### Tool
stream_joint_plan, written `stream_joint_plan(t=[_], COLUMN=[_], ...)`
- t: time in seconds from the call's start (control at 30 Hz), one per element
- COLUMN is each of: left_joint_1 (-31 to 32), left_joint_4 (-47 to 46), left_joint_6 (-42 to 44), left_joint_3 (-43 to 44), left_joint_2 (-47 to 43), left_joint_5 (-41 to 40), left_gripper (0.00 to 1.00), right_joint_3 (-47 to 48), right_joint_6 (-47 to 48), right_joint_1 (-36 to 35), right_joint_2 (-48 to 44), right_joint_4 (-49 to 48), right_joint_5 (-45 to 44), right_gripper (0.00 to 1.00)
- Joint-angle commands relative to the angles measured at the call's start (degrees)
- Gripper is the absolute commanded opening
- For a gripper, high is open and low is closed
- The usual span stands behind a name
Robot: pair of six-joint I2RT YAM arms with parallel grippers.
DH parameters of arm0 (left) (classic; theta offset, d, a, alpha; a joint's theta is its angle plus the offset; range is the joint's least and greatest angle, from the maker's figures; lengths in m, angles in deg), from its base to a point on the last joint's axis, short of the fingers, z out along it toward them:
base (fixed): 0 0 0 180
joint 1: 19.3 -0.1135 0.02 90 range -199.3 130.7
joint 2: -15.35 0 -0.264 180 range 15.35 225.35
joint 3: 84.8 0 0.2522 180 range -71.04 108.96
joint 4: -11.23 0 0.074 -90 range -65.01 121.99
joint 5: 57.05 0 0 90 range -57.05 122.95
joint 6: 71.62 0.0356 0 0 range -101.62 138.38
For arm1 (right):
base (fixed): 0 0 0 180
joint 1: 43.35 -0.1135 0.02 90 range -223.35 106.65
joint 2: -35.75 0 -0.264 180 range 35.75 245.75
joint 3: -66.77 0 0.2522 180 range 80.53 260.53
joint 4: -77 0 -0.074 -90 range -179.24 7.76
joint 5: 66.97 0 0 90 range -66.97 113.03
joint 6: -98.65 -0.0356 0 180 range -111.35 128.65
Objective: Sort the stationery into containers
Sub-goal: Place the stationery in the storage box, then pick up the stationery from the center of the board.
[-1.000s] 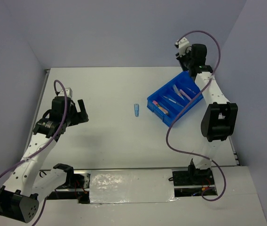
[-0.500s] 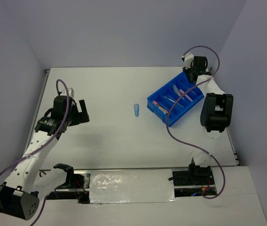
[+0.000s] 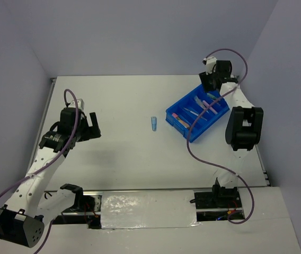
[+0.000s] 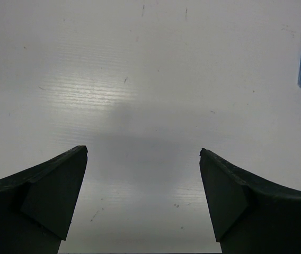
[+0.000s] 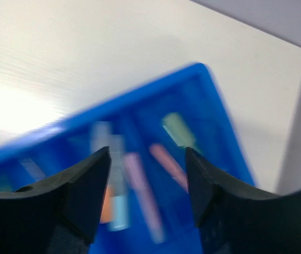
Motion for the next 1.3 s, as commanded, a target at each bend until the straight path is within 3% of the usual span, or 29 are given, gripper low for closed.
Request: stream_joint_plan(t=[0.0, 0.07, 0.1, 0.13, 0.23, 0.37, 0.53, 1.07, 1.17, 1.27], left_joint_1=[-0.4, -0.6, -0.8, -0.8, -1.1, -1.2, -1.2, -1.2, -1.2, -1.2], left_joint_4=[-1.2, -0.9, -0.7, -0.3, -0.3, -0.1, -0.1, -0.5, -0.6, -0.7], left_joint_6=[0.2, -0.3, -0.5, -0.7, -1.2, -1.5, -1.6, -1.0, -1.0, -0.9], left_joint_3=[-0.1, 0.0, 0.0, 0.1, 0.1, 0.0, -0.2, -0.2, -0.4, -0.4], left_joint_2=[-1.5, -1.6, -2.0, -2.1, -2.5, -2.2, -3.0, -2.5, -2.4, -2.6], left_joint_5=[-0.4, -2.2, -2.9, -3.6, -5.1, -5.5, -6.0, -4.1, -3.9, -3.8], left_gripper=[0.99, 0.99, 0.99, 0.99, 0.99, 0.99, 0.99, 0.99, 0.99, 0.99], right_joint_3=[-3.2, -7.3, -10.4, -11.8, -15.7, -10.9, -8.2, -13.0, -12.9, -11.2], right_joint_6=[-12.3, -17.2, -19.3, -23.9, -33.6, -40.7, -47.6, -49.3, -49.3, -48.9], right_joint_1=[-8.9, -19.5, -23.0, -29.1, -38.6, -45.6, -46.7, -42.4, -42.4, -42.5], right_joint_2=[-12.8, -17.8, -18.5, -19.0, -18.2, -8.9, -2.1, 2.8, 4.0, 6.1], right_joint_4=[-3.2, -5.7, -6.1, -6.5, -7.6, -3.7, 0.0, -1.4, -2.0, -0.6], right_joint_5=[2.5, -3.3, -10.3, -12.9, -19.7, -29.0, -33.5, -26.3, -23.9, -20.8], right_gripper=[0.65, 0.82, 0.82, 0.82, 0.82, 0.82, 0.82, 0.80, 0.75, 0.60])
